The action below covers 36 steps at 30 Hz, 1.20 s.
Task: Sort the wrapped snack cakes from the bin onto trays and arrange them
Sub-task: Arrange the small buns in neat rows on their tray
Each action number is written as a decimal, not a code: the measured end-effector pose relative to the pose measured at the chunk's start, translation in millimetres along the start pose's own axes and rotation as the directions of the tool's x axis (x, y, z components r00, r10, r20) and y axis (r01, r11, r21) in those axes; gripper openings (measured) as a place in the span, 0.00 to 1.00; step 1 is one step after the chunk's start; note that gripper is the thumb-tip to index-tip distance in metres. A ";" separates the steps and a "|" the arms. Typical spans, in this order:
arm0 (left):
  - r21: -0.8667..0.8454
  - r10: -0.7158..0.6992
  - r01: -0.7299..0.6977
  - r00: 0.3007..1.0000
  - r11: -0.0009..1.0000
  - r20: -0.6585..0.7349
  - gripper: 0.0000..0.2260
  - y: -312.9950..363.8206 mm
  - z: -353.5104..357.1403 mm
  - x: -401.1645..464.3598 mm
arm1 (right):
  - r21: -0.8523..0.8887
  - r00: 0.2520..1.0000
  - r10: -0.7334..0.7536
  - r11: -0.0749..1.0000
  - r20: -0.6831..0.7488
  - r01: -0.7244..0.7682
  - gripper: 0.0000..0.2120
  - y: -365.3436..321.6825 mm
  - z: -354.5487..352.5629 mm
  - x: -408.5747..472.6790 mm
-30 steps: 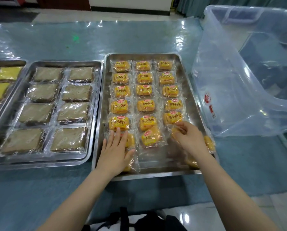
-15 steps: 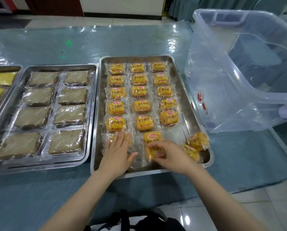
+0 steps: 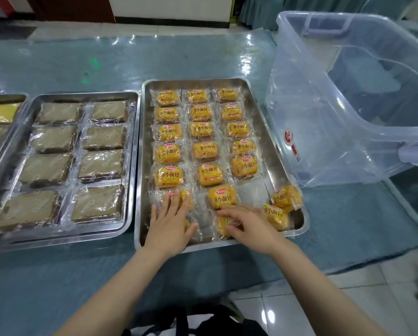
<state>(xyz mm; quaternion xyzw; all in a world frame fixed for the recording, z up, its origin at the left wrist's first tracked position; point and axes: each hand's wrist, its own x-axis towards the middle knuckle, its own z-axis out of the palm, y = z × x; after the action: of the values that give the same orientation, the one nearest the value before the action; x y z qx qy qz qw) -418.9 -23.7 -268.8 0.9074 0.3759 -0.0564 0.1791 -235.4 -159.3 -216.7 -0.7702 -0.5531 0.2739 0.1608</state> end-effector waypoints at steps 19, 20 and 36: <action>-0.599 0.152 -0.221 0.975 0.769 -0.164 0.30 56.4 -51.5 -23.0 | 0.572 0.870 0.325 0.818 -0.372 -0.061 0.14 -47.2 -7.1 12.3; -0.621 0.158 -0.216 0.976 0.753 -0.149 0.33 59.4 -52.0 -24.0 | 0.598 0.852 0.369 0.797 -0.371 -0.085 0.09 -50.6 -5.5 12.3; -0.606 0.008 -0.143 0.975 0.783 -0.221 0.19 29.9 -44.9 -11.9 | 0.584 0.755 0.498 0.789 -0.428 -0.190 0.09 -28.5 -0.5 4.4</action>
<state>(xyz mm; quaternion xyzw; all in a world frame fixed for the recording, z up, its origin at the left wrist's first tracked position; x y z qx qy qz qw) -407.8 -34.6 -215.8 0.8139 0.3533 0.1713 0.4283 -255.9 -145.6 -201.6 -0.8364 -0.2310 0.1961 0.4567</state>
